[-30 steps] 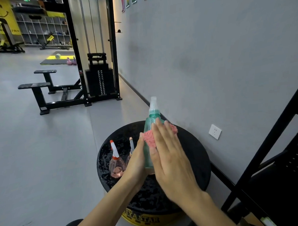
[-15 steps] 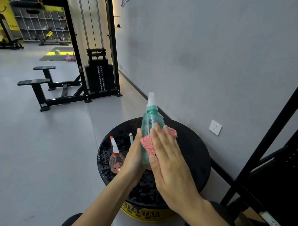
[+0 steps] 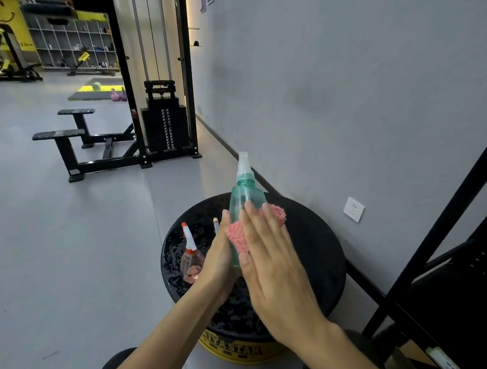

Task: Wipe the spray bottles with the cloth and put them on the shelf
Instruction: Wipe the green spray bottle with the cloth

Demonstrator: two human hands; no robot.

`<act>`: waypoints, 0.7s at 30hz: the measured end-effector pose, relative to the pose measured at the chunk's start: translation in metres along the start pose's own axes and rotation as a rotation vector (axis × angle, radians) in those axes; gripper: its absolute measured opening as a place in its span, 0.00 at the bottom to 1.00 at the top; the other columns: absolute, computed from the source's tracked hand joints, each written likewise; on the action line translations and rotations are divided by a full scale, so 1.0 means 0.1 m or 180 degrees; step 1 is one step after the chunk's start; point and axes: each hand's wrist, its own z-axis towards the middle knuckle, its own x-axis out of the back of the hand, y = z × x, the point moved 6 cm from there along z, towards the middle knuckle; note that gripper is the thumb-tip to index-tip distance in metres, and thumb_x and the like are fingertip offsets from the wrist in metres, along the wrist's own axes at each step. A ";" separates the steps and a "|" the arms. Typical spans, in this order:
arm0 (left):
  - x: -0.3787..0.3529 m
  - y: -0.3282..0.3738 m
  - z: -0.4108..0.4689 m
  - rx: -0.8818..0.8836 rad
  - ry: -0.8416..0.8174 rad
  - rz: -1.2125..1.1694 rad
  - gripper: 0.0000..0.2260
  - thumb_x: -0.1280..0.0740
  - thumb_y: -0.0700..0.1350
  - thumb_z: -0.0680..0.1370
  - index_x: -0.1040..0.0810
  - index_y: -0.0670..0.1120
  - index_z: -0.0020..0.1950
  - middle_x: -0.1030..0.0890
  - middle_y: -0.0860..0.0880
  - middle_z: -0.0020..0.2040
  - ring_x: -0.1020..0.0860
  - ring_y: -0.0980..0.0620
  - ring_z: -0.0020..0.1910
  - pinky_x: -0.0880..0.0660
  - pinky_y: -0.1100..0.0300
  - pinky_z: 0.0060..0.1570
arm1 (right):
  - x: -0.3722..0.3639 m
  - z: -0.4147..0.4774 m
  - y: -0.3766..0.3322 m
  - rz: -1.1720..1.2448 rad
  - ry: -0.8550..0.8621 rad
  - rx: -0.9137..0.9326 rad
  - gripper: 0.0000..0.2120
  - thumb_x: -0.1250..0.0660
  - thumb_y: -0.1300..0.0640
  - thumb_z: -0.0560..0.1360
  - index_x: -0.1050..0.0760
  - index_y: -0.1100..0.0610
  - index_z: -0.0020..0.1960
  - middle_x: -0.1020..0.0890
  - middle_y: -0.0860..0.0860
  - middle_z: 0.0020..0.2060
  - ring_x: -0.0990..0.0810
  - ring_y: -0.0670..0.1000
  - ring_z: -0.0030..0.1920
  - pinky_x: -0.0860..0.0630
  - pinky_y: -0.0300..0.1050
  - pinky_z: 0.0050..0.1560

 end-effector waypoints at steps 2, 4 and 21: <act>0.04 -0.04 0.01 0.0087 0.0022 -0.0035 0.19 0.49 0.62 0.80 0.22 0.56 0.55 0.15 0.48 0.53 0.16 0.57 0.47 0.22 0.64 0.40 | -0.03 -0.03 -0.01 -0.0018 0.0003 0.0018 0.25 0.54 0.51 0.84 0.55 0.51 0.79 0.53 0.45 0.79 0.60 0.46 0.78 0.53 0.51 0.77; 0.06 -0.05 0.00 0.0074 0.0082 0.0002 0.19 0.48 0.62 0.79 0.22 0.56 0.57 0.14 0.49 0.53 0.16 0.56 0.48 0.21 0.64 0.38 | -0.02 0.07 0.03 0.0070 -0.0020 -0.0028 0.25 0.56 0.51 0.84 0.56 0.50 0.79 0.54 0.44 0.79 0.61 0.44 0.78 0.53 0.51 0.78; 0.03 -0.01 -0.01 0.0102 -0.0063 0.0086 0.23 0.50 0.62 0.80 0.21 0.52 0.55 0.13 0.50 0.44 0.15 0.54 0.42 0.18 0.59 0.37 | 0.01 -0.01 0.05 0.0432 -0.0078 -0.0113 0.25 0.57 0.48 0.84 0.59 0.48 0.79 0.58 0.39 0.78 0.63 0.42 0.77 0.53 0.50 0.78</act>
